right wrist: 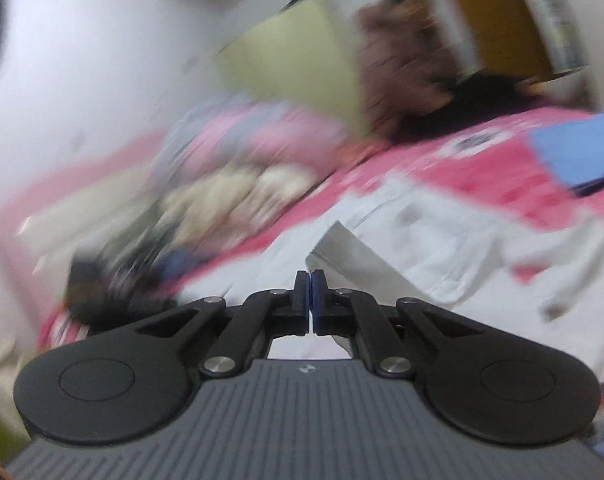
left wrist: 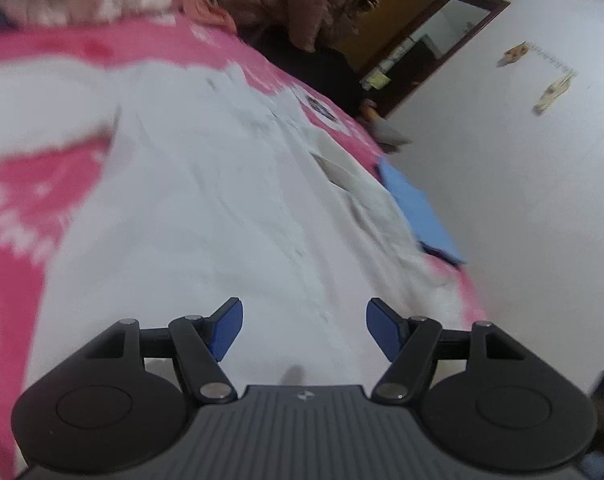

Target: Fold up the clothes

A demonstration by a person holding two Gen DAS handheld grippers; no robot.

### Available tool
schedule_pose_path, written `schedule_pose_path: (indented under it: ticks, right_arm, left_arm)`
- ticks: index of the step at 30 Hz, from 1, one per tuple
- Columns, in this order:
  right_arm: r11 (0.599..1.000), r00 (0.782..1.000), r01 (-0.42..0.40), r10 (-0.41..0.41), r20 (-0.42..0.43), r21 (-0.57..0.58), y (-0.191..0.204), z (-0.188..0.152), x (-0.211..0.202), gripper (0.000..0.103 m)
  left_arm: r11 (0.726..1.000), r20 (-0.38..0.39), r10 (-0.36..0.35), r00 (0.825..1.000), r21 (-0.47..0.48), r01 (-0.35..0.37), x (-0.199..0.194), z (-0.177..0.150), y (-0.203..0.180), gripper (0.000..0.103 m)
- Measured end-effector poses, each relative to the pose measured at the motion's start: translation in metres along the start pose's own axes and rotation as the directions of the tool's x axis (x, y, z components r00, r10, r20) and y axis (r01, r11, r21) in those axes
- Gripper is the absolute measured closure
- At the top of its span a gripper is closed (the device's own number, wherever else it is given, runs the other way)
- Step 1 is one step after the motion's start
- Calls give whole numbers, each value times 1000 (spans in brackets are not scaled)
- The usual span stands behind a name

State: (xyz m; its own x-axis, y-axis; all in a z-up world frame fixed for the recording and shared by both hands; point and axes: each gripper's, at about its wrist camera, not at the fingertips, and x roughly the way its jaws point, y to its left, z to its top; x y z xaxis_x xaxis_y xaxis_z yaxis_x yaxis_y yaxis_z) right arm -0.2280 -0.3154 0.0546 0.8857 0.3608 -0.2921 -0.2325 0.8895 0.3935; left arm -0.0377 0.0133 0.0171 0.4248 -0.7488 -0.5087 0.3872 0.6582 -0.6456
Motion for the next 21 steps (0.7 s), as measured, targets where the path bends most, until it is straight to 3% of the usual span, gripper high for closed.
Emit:
schedule_pose_path:
  ticks: [4,10,14,21]
  right_arm:
    - [993,979,-100,87,-182,-61,34,-29,24,103]
    - [975,938,-138,73,-338,-173,66,-61,36,103]
    - [946,926,-124,2,-377,-299,77,-67,37,103]
    - [918,922,-147,-7,-386,-369,87,-75,29,103]
  left_arm:
    - [993,-73,-107,992,-65,102,-3,-9,12,33]
    - [984,-185,-177,967,-38,173,-3,-28,13,32]
    - [981,-256,-186,949,11,195,3,-43,4,32]
    - [972,-342,-188,921,66,223,24,-56,-21,32]
